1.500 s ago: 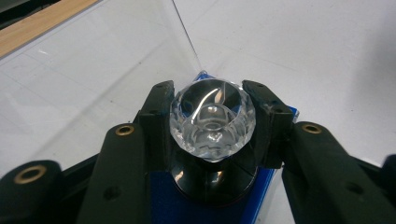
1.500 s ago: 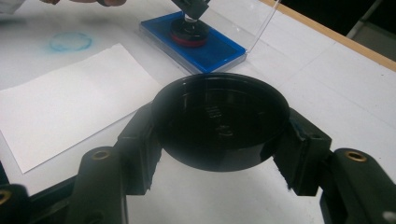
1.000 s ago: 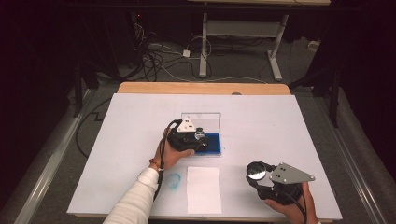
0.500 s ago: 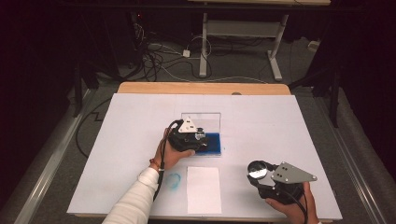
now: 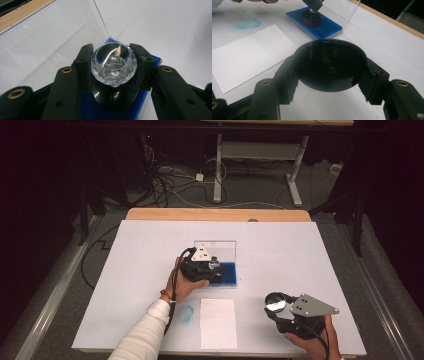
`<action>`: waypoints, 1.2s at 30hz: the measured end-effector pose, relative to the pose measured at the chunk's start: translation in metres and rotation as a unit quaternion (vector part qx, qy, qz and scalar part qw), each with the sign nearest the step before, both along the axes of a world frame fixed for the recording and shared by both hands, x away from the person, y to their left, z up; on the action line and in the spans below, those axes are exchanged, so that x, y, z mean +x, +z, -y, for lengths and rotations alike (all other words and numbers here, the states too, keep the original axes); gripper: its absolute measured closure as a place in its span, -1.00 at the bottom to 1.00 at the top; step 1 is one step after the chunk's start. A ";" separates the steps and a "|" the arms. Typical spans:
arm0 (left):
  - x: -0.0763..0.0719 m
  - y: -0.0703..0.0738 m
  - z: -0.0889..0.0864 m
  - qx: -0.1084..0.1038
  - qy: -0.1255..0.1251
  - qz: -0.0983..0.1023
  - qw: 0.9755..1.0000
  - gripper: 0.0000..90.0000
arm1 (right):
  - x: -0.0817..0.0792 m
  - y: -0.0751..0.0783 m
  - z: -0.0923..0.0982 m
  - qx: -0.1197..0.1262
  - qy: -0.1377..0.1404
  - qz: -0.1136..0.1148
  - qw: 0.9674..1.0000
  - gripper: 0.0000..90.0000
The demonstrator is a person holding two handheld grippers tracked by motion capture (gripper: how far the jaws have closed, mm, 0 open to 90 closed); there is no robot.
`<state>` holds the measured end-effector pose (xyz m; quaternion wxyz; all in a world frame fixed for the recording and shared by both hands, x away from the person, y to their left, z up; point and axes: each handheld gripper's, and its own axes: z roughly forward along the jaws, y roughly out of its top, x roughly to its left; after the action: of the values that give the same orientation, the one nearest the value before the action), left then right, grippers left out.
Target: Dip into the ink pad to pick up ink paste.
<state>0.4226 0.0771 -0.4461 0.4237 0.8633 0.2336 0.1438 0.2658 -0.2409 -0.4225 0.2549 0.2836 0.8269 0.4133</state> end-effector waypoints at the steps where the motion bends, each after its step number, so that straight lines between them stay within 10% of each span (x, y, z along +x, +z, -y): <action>1: 0.000 0.001 0.000 0.004 -0.001 0.001 1.000 0.22 | 0.000 0.000 0.000 0.000 0.000 0.000 1.000 -0.13; 36: -0.004 0.037 -0.025 0.001 0.023 0.027 0.999 0.22 | 0.000 0.001 0.001 0.003 0.002 0.001 1.000 -0.13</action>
<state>0.4183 0.1024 -0.4090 0.4261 0.8537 0.2415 0.1771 0.2654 -0.2415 -0.4216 0.2547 0.2823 0.8259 0.4163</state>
